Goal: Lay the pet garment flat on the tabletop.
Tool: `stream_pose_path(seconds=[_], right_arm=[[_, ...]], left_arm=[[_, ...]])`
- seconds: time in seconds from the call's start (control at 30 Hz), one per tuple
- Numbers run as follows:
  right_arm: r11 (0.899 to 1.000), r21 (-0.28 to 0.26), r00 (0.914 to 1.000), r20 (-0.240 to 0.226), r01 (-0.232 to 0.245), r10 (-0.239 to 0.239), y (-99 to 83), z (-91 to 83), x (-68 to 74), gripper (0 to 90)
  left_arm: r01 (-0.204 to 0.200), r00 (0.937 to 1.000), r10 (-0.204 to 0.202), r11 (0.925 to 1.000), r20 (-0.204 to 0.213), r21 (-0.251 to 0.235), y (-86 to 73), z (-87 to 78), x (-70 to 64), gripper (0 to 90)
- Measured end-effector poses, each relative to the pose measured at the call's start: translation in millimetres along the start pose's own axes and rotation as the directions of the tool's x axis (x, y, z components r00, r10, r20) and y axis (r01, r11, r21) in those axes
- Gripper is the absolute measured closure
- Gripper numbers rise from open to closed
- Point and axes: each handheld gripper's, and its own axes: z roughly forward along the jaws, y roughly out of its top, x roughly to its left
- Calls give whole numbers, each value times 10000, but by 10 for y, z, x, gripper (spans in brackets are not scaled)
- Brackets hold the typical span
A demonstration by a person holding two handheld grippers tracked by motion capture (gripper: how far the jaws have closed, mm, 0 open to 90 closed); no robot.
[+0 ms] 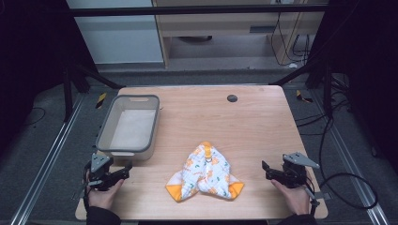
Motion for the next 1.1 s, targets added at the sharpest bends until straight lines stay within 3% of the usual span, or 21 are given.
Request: stream_pose_path(seconds=[0.17, 0.2, 0.4, 0.47, 0.7, 0.9, 1.1], right_arm=[[9998, -184, 9995, -327, 6, -12, -1, -73, 21, 151], [9999, -169, 9983, -584, -11, 1, -4, -87, 29, 166], [9997, 63, 9970, -745, 219, -214, 20, -61, 83, 211], [9995, -28, 9954, -904, 307, -309, 73, -67, 124, 233], [9978, -314, 9878, -1425, 590, -629, 231, -66, 213, 254], [9965, -683, 9826, -1760, 474, -588, 393, -42, 299, 244], [9938, -823, 9767, -1953, 743, -892, 572, 70, 472, 239]], left_arm=[[-32, 9990, 30, 10000, 449, 51, 11, 8, -90, 205], [-100, 9981, 96, 9999, 609, 60, 23, 3, -133, 204], [-495, 9937, 495, 9988, 1010, -25, 58, -27, -227, 237], [-422, 9906, 434, 9990, 1300, -122, 105, -50, -254, 250], [-275, 9877, 328, 9989, 1531, -368, 237, -66, -314, 271], [-413, 9838, 514, 9972, 1718, -620, 382, -58, -395, 286], [-487, 9740, 631, 9963, 2178, -710, 541, 29, -540, 275]])
